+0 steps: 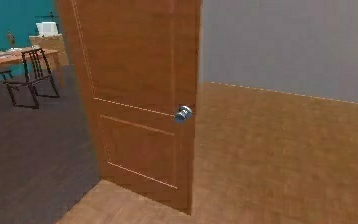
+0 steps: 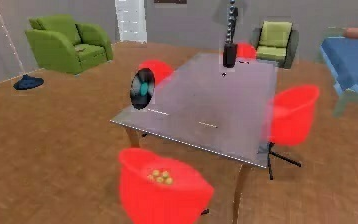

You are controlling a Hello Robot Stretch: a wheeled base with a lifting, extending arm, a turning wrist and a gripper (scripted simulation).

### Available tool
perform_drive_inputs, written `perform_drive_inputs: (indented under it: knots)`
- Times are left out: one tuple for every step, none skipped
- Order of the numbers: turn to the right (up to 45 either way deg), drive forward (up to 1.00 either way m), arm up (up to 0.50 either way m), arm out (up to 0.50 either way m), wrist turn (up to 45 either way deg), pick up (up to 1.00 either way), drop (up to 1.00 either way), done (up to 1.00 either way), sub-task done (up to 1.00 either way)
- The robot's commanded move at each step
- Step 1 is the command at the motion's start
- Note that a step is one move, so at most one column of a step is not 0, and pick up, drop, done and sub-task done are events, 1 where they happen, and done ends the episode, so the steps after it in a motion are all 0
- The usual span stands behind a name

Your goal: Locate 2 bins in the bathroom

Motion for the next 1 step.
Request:
perform_drive_inputs:
  knots:
    - [-45.0, 0.0, 0.0, 0.0, 0.0, 0.0, 0.0, 0.0, 0.0]
